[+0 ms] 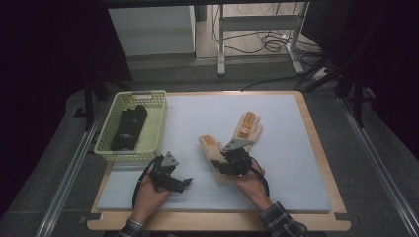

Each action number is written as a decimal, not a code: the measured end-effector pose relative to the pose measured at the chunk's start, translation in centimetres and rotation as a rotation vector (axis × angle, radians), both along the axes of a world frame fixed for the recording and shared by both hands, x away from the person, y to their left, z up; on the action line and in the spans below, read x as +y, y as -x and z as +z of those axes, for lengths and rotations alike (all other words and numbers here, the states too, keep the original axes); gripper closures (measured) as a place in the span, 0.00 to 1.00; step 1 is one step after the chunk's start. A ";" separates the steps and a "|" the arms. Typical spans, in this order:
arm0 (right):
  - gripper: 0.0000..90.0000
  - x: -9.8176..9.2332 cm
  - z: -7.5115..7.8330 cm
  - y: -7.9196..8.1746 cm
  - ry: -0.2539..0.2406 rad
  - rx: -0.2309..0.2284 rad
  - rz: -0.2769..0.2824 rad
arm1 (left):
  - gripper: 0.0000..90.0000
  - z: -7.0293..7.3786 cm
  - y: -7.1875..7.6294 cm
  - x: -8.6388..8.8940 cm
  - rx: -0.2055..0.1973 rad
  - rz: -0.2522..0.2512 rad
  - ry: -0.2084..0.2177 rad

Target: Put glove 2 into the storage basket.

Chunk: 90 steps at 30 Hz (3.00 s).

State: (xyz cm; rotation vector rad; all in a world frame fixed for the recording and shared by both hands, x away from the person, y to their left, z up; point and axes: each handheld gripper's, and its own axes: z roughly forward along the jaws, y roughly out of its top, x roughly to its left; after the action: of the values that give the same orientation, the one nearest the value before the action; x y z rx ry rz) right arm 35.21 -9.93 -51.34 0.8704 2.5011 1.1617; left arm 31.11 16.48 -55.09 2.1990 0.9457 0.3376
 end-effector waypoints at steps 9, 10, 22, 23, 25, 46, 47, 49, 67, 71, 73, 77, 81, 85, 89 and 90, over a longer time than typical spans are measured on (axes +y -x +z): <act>0.35 -0.2 0.7 0.0 -0.016 0.053 0.027 | 0.02 0.0 0.0 0.0 -0.001 0.000 -0.001; 0.34 -0.5 1.1 0.0 -0.011 0.057 0.027 | 0.02 0.0 0.0 0.0 -0.002 -0.001 -0.002; 0.79 -5.1 0.3 0.0 0.067 0.073 -0.006 | 0.02 0.0 0.0 0.0 0.000 0.000 -0.001; 0.84 -5.3 0.1 0.1 0.070 0.072 -0.002 | 0.02 0.0 0.0 0.0 0.000 0.000 -0.001; 0.90 -5.7 -0.2 0.5 0.078 0.067 0.004 | 0.02 0.0 0.0 0.0 -0.001 0.000 -0.001; 0.87 -3.8 -1.6 2.7 0.037 0.081 0.101 | 0.02 0.0 0.0 0.0 -0.001 0.000 -0.001; 0.87 -3.6 -1.7 2.7 0.034 0.079 0.106 | 0.02 0.0 0.0 0.0 -0.001 0.000 -0.001; 0.87 -3.1 -1.7 2.8 0.031 0.080 0.118 | 0.02 0.0 0.0 0.0 -0.001 0.000 -0.001; 0.80 -4.8 -0.3 1.0 0.015 0.038 0.043 | 0.02 0.0 0.0 0.0 0.000 0.000 0.000; 0.77 -5.7 0.2 -0.3 0.012 0.019 0.001 | 0.02 0.0 0.0 0.0 0.000 0.000 0.000; 0.76 -6.2 0.4 -1.0 0.011 0.006 -0.022 | 0.02 0.0 0.0 0.0 0.000 0.000 0.000; 0.72 -6.9 0.7 -2.5 0.018 -0.007 -0.068 | 0.02 0.0 0.0 0.0 0.000 0.000 0.000; 0.68 -7.3 0.8 -4.0 0.030 -0.019 -0.114 | 0.02 0.0 0.0 0.0 0.000 0.000 0.000; 0.63 -7.7 0.8 -5.4 0.038 -0.026 -0.153 | 0.02 0.0 0.0 0.0 0.000 0.000 0.000; 0.59 -8.1 0.7 -6.9 0.048 -0.035 -0.182 | 0.02 0.0 0.0 0.0 -0.001 0.000 0.000; 0.58 -8.1 0.7 -7.1 0.047 -0.034 -0.186 | 0.02 0.0 0.0 0.0 0.000 0.000 0.000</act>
State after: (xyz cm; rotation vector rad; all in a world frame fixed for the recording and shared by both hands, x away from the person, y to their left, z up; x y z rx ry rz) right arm 42.35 -18.04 -50.61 1.0369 2.3524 1.0434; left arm 31.12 16.48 -55.10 2.1988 0.9458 0.3379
